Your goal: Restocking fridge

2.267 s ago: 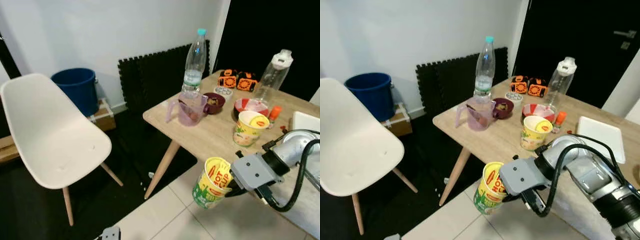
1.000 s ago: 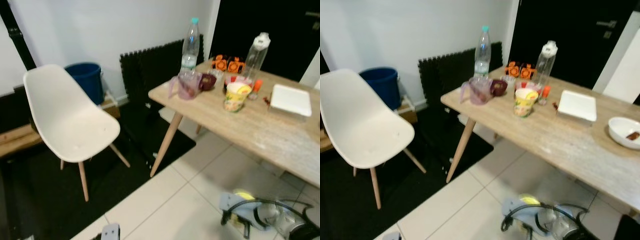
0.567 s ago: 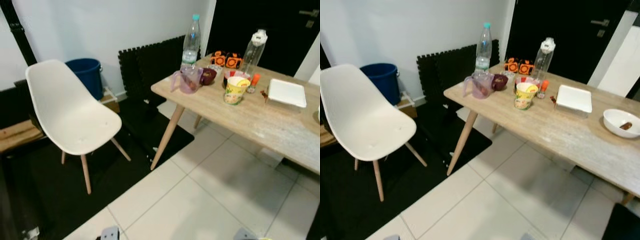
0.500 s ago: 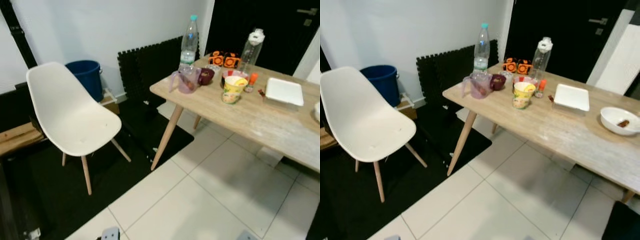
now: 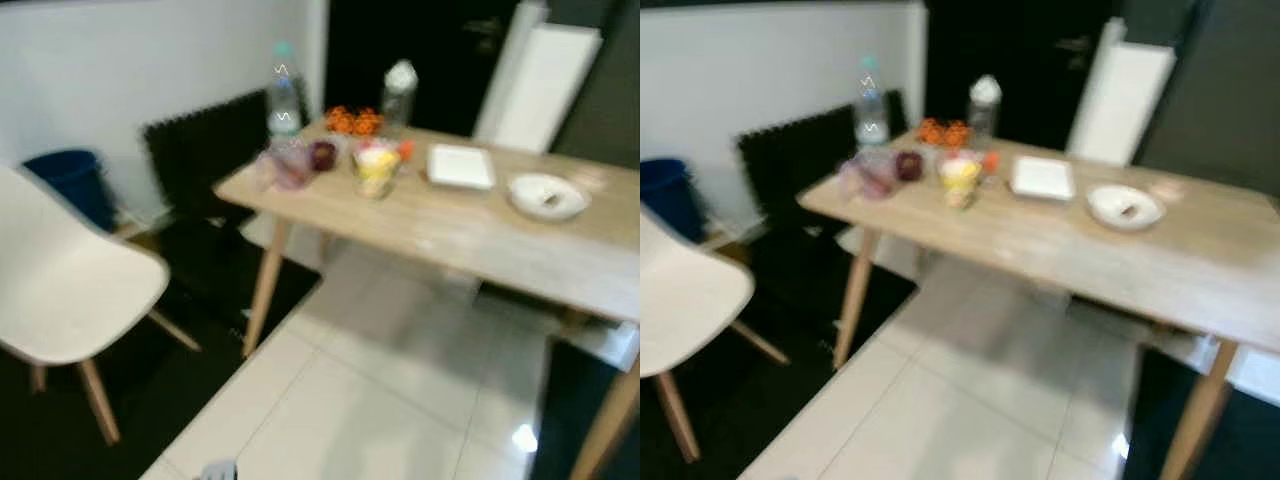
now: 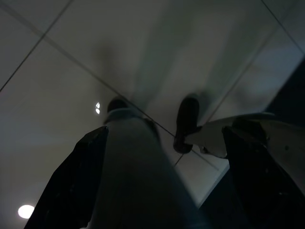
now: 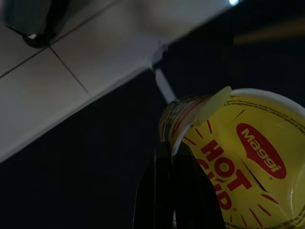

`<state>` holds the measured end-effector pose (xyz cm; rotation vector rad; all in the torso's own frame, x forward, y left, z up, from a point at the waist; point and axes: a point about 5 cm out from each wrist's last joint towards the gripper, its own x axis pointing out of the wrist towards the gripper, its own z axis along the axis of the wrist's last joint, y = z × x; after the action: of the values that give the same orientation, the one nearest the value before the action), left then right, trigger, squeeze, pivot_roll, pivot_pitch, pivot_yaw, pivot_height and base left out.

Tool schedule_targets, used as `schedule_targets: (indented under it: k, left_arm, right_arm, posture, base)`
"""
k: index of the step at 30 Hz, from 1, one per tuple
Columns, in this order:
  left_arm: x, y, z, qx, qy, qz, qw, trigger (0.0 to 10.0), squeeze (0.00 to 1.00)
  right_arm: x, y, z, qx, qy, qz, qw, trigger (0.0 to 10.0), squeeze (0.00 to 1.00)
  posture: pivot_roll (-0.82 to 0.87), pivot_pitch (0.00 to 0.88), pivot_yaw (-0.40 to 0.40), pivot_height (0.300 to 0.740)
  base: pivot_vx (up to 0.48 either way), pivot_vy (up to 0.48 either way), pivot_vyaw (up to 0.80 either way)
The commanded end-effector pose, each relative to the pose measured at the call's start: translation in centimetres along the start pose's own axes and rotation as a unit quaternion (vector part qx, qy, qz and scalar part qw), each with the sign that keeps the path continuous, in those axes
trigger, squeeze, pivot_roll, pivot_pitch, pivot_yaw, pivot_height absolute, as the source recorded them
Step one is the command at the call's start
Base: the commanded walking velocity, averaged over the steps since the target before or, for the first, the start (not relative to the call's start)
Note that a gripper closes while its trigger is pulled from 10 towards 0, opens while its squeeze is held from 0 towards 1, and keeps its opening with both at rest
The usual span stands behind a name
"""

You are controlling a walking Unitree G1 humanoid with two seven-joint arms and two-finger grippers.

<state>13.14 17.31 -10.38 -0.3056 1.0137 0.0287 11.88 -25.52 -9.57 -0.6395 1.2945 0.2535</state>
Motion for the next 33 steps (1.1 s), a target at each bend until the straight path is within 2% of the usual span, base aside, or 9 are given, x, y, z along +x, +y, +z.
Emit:
schedule_targets:
  k: [1,6,12,17,20,24,29,32,33]
  left_arm:
    - [0.0,-0.2,-0.1,0.007,0.0,0.001,1.0,10.0,0.0]
    - [-0.1,0.3,-0.2,0.007,-0.001,0.015,1.0,10.0,0.0]
    - [-0.5,1.6,-0.2,-0.005,-0.008,0.051,0.999,10.0,0.0]
    - [-0.6,1.9,-0.2,-0.001,-0.011,0.06,0.998,10.0,0.0]
    - [-0.7,2.7,0.3,-0.016,-0.023,0.082,0.996,10.0,0.0]
    - [-0.7,3.1,1.3,-0.029,-0.04,0.089,0.995,10.0,0.0]
    - [-0.6,3.3,2.1,-0.041,-0.048,0.089,0.994,10.0,0.0]
    - [-0.5,3.3,2.3,-0.038,-0.046,0.084,0.995,10.0,0.0]
    - [-0.3,2.8,2.8,-0.031,-0.048,0.071,0.996,10.0,0.0]
  right_arm:
    - [0.0,-0.6,0.8,0.005,-0.01,-0.013,1.0,10.0,0.0]
    - [0.0,-0.9,1.0,0.01,-0.013,-0.02,1.0,10.0,0.0]
    - [0.0,-0.6,1.4,0.009,-0.017,-0.022,1.0,10.0,0.0]
    - [0.0,-0.5,1.4,0.008,-0.017,-0.021,1.0,10.0,0.0]
    - [0.1,0.5,1.3,0.007,-0.014,-0.014,1.0,10.0,0.0]
    - [0.2,1.3,1.3,0.007,-0.013,-0.003,1.0,10.0,0.0]
    - [0.2,1.2,1.8,0.0,-0.017,-0.003,1.0,10.0,0.0]
    - [0.2,0.8,2.5,0.011,-0.024,-0.009,1.0,10.0,0.0]
    - [0.1,0.2,3.3,0.018,-0.031,-0.015,0.999,10.0,0.0]
  posture:
    - [-0.06,0.0,-0.044,0.74]
    - [-0.06,0.0,-0.039,0.74]
    - [-0.06,0.0,-0.026,0.74]
    - [-0.06,0.0,-0.016,0.74]
    - [-0.05,0.0,0.007,0.74]
    - [-0.03,0.0,-0.003,0.74]
    - [-0.02,0.0,-0.003,0.74]
    - [-0.03,0.0,-0.011,0.74]
    - [-0.02,0.0,-0.022,0.74]
  base:
    - [0.0,0.0,-0.8]
    - [0.0,0.0,-0.8]
    - [0.0,0.0,-0.8]
    - [0.0,0.0,-0.8]
    - [0.0,0.0,-0.8]
    - [0.0,0.0,-0.8]
    - [0.0,0.0,-0.8]
    - [0.0,0.0,-0.8]
    - [0.0,0.0,-0.8]
